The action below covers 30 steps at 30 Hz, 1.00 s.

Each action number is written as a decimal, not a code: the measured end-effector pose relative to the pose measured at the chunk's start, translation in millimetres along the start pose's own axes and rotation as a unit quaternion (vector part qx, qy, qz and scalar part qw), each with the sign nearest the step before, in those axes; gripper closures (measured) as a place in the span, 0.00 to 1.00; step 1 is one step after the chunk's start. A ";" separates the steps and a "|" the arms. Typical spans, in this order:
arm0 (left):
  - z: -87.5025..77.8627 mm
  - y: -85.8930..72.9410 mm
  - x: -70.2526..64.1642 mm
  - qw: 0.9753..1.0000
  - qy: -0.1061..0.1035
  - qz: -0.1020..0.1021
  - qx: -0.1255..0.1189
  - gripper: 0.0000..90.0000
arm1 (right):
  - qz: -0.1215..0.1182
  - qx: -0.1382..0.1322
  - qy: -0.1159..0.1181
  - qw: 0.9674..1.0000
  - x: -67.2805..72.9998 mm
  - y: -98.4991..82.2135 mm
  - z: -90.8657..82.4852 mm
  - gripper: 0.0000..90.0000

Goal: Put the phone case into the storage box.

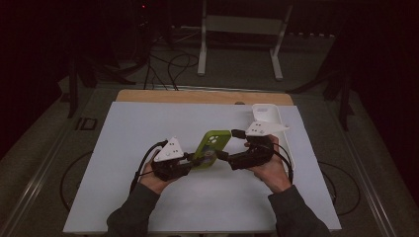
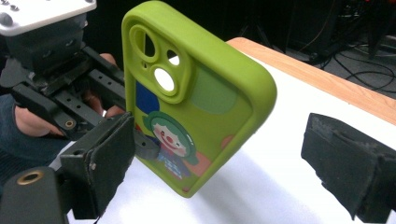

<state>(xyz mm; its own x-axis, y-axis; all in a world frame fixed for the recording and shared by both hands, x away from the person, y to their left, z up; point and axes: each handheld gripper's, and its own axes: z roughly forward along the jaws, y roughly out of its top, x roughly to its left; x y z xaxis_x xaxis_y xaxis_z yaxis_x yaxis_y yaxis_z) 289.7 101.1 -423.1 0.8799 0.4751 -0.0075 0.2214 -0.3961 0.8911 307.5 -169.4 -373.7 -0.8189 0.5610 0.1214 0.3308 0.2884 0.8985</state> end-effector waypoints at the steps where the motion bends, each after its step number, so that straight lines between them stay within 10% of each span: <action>1: -0.1 0.1 0.0 1.000 0.003 -0.001 0.000 0.86 | 0.002 -0.001 -0.002 1.000 -0.5 -0.1 -0.1 0.11; 30: 3.7 2.7 -6.1 0.998 0.065 -0.017 -0.009 0.86 | 0.027 -0.019 -0.039 0.999 5.4 0.5 0.5 0.10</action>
<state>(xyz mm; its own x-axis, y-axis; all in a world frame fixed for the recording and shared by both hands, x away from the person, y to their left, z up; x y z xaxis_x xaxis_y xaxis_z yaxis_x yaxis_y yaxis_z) 286.4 94.2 -422.3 0.8095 0.5868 0.0199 0.2420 -0.3643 0.8993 303.5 -165.8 -372.8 -0.7608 0.6340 0.1389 0.3552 0.2276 0.9067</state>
